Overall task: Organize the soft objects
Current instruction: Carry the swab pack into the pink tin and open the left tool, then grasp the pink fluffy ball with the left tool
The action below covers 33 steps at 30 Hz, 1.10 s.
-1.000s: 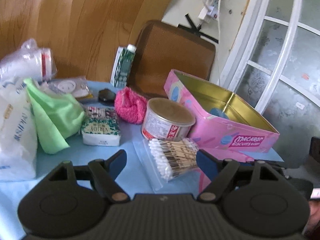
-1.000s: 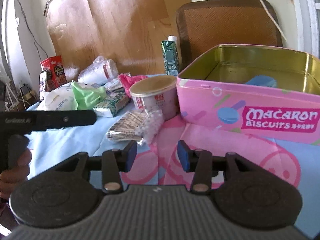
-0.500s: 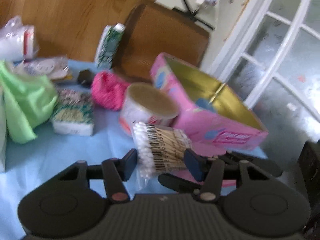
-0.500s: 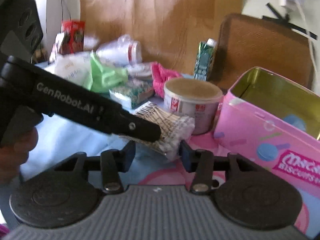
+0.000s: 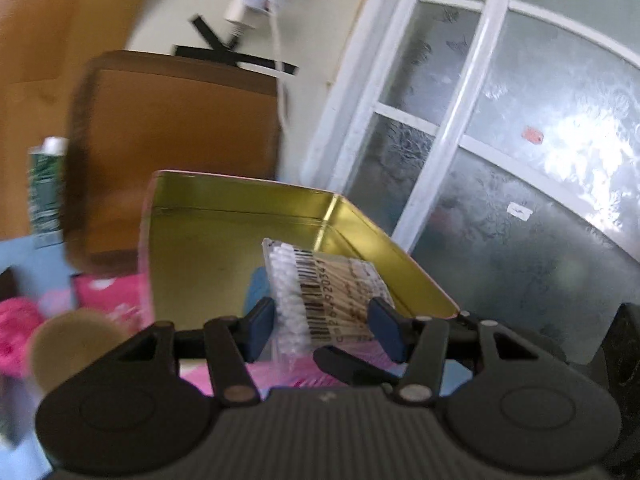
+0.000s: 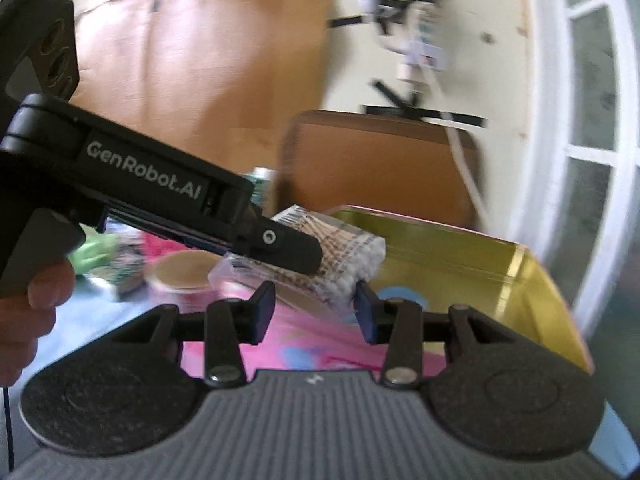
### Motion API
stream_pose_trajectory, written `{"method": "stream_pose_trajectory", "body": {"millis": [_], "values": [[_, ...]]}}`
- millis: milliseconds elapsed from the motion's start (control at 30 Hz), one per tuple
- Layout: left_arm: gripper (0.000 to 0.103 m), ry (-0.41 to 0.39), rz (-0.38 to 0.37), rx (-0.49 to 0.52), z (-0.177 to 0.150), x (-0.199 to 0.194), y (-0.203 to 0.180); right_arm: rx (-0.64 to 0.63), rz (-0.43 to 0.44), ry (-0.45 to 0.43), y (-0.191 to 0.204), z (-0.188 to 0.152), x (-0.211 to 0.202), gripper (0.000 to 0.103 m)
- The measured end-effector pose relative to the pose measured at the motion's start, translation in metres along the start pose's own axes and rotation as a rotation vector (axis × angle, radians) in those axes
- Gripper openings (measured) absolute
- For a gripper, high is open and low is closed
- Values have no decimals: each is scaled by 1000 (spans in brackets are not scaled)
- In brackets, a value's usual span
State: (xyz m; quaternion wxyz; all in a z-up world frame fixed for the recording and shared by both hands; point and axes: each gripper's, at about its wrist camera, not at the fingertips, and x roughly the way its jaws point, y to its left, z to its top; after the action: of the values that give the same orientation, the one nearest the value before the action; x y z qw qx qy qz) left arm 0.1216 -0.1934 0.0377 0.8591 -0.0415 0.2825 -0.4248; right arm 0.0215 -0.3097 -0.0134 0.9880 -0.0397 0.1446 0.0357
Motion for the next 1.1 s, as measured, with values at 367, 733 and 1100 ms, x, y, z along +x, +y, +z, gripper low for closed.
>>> {"method": "stream_pose_trajectory", "body": {"millis": [367,733,1100], "values": [[70,-30,90,-22,-16,-17,13,154,-161,52,-62,-15,15,59],[70,-88,430,-7,-105,-148,91,152,127,-2,9,17,16,57],[70,-243,405,-200,-131,-191,142,-220,333,224,161,75,144,56]]}}
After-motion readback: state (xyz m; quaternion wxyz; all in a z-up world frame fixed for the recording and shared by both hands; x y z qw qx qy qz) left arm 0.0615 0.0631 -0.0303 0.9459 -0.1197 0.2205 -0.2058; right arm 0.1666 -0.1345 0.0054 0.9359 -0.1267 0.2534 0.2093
